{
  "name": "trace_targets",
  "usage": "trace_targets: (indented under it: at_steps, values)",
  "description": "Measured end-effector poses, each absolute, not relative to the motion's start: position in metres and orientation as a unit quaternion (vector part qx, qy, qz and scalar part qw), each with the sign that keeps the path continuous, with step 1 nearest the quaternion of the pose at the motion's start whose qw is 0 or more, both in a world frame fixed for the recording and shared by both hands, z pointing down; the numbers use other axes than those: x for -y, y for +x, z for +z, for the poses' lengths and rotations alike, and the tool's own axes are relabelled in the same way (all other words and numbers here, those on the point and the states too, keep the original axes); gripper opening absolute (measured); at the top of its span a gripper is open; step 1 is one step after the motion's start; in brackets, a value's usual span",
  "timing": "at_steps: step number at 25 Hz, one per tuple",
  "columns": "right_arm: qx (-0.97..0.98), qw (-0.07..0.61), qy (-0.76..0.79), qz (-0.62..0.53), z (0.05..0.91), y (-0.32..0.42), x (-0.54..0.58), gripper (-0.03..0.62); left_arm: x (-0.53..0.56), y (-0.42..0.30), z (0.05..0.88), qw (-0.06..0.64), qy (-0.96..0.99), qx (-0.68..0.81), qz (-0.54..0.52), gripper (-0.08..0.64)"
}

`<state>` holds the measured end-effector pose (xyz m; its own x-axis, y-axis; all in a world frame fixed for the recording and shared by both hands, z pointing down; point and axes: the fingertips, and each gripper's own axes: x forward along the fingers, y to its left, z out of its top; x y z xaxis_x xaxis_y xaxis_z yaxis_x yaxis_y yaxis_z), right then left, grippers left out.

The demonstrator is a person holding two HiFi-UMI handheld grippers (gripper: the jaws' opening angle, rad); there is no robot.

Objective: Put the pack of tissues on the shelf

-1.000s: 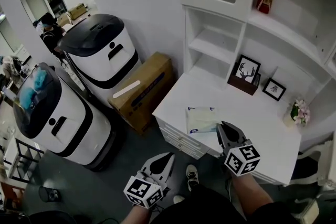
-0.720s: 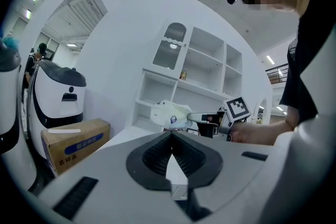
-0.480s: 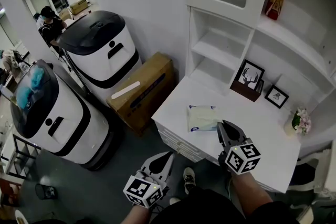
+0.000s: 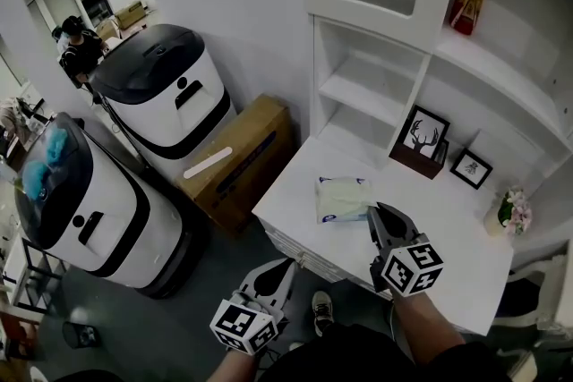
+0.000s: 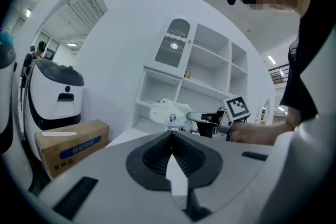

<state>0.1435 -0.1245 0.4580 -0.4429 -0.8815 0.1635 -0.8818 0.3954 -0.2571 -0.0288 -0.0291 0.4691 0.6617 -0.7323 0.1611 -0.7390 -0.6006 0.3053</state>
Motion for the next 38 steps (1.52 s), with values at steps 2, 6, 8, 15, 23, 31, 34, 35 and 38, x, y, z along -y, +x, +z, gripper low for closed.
trace_targets:
  at_steps: [2, 6, 8, 15, 23, 31, 34, 35, 38]
  values:
    - [0.835, -0.001, 0.528, 0.154, 0.458, 0.146, 0.132, 0.006, 0.037, -0.025, 0.469, 0.174, 0.895, 0.410, 0.011, 0.005]
    - [0.834, -0.005, 0.529, 0.154, 0.457, 0.152, 0.146, 0.006, 0.052, -0.020, 0.467, 0.171, 0.896, 0.408, 0.012, 0.005]
    - [0.834, -0.007, 0.530, 0.154, 0.456, 0.155, 0.154, 0.006, 0.059, -0.017, 0.466, 0.169, 0.897, 0.408, 0.014, 0.005]
    - [0.834, -0.016, 0.530, 0.152, 0.452, 0.167, 0.178, 0.006, 0.085, -0.004, 0.460, 0.162, 0.899, 0.407, 0.017, 0.005]
    - [0.838, -0.023, 0.525, 0.145, 0.446, 0.178, 0.198, 0.006, 0.105, 0.007, 0.453, 0.154, 0.897, 0.414, 0.022, 0.005]
    - [0.839, -0.042, 0.525, 0.136, 0.432, 0.187, 0.210, 0.006, 0.118, 0.015, 0.444, 0.154, 0.898, 0.411, 0.019, 0.005]
    - [0.840, -0.046, 0.525, 0.131, 0.425, 0.189, 0.211, 0.006, 0.122, 0.018, 0.439, 0.153, 0.901, 0.406, 0.015, 0.005]
    - [0.840, -0.047, 0.525, 0.129, 0.424, 0.190, 0.212, 0.006, 0.124, 0.019, 0.438, 0.152, 0.901, 0.406, 0.014, 0.005]
    - [0.840, -0.048, 0.526, 0.125, 0.421, 0.192, 0.217, 0.006, 0.129, 0.016, 0.432, 0.145, 0.900, 0.410, 0.013, 0.005]
